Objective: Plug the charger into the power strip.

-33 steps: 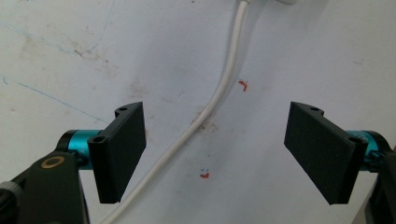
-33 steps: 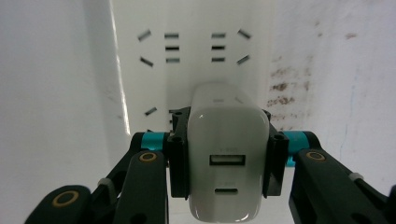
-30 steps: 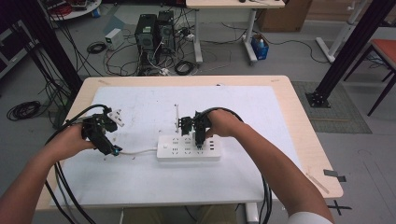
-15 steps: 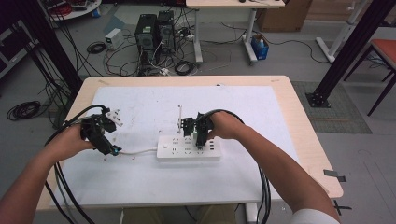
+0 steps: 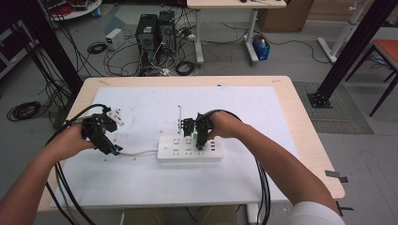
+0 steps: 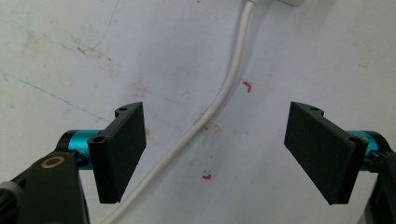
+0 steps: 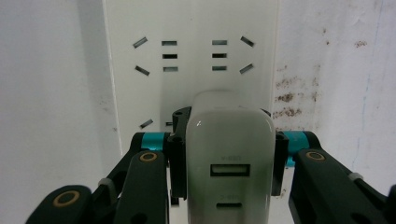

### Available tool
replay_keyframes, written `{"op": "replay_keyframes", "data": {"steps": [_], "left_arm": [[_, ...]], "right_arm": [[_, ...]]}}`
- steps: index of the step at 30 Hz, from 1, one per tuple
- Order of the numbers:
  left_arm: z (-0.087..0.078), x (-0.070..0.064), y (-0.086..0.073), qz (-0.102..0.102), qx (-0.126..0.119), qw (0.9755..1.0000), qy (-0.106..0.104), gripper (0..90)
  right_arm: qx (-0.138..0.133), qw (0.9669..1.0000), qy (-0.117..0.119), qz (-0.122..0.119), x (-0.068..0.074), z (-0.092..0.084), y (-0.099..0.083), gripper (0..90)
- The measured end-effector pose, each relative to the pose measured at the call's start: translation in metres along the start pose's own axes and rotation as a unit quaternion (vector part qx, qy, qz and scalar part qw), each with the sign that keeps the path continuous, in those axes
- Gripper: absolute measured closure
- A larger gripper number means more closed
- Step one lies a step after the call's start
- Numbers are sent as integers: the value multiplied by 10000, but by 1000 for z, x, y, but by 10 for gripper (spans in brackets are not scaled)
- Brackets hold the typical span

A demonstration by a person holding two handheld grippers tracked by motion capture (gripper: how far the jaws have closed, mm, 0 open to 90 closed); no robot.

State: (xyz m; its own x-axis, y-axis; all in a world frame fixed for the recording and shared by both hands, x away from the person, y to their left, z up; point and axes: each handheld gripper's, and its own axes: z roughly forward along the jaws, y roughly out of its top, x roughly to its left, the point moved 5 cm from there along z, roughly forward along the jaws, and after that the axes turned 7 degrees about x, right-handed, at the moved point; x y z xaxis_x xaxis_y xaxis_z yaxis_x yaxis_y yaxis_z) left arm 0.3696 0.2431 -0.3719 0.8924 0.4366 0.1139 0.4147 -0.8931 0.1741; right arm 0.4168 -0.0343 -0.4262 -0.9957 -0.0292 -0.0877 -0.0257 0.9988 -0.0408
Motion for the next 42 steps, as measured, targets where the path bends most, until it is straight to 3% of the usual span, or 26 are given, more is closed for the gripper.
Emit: {"op": "replay_keyframes", "data": {"steps": [3, 4, 5, 7, 12, 20, 21, 22, 23, 25, 26, 27, 28, 30, 31, 32, 33, 34, 35, 36, 39, 42], "left_arm": [[1, 0, -1, -6, 2, 10000, -8, 208], [1, 1, -1, -12, 2, 10000, -14, 208], [2, 1, -1, -17, 12, 10000, -24, 208], [2, 1, -1, -15, 6, 10000, -35, 208], [2, -1, 1, 3, -31, 10000, -48, 208], [3, 0, 1, 9, -6, 10000, -45, 208], [3, -1, 1, 13, -6, 10000, -49, 208], [3, -1, 1, 28, 2, 10000, -46, 208], [3, -1, 1, 41, 12, 10000, -38, 208], [2, -1, 1, 10, -25, 10000, -37, 208], [2, -1, 2, 8, -56, 10000, -20, 208], [2, -1, 2, 8, -56, 10000, -20, 208], [1, -1, 2, -9, -107, 9999, -12, 208], [-1, -1, 3, -8, -161, 9999, -11, 208], [-1, -1, 3, -8, -161, 9999, -11, 208], [-1, -1, 4, -13, -186, 9998, -25, 208], [-2, -1, 4, -11, -193, 9998, -27, 208], [-2, 0, 4, -11, -210, 9998, -36, 208], [-3, 0, 4, -22, -210, 9998, -42, 208], [-3, 0, 4, -39, -217, 9997, -42, 208], [-5, 1, 5, -63, -244, 9997, -40, 208], [-6, 0, 7, -49, -247, 9997, -23, 208]], "right_arm": [[-36, 10000, 33, 5, -1, 0, -1, 627], [-68, 9999, 114, 42, -3, 0, -1, 627], [-218, 9989, 390, 165, -8, 1, -3, 627], [-244, 9987, 419, 175, -9, 1, -4, 627], [-193, 9997, 106, 72, -2, 2, -2, 628], [-156, 9998, 89, 109, -2, 1, -2, 618], [-163, 9998, 77, 106, -2, 1, -2, 589], [-192, 9997, 55, 128, -2, 1, -2, 506], [-311, 9990, 35, 311, -3, -4, -1, 386], [-405, 9984, 25, 384, -5, -8, -1, 365], [-554, 9965, -36, 630, -7, -18, -3, 260], [-554, 9965, -36, 630, -7, -18, -3, 260], [-632, 9941, -58, 879, -10, -26, -9, 221], [-778, 9903, -87, 1150, -11, -35, -19, 206], [-778, 9903, -87, 1150, -11, -35, -19, 206], [-885, 9876, -89, 1292, -13, -40, -27, 176], [-1043, 9796, -106, 1713, -16, -48, -46, 124], [-1043, 9796, -106, 1713, -16, -48, -46, 124], [-1120, 9740, -101, 1967, -17, -52, -57, 124], [-1135, 9658, -163, 2324, -18, -55, -71, 124], [-1078, 9511, -64, 2893, -12, -61, -112, 123], [-1105, 9432, 80, 3133, -4, -66, -133, 123]]}}
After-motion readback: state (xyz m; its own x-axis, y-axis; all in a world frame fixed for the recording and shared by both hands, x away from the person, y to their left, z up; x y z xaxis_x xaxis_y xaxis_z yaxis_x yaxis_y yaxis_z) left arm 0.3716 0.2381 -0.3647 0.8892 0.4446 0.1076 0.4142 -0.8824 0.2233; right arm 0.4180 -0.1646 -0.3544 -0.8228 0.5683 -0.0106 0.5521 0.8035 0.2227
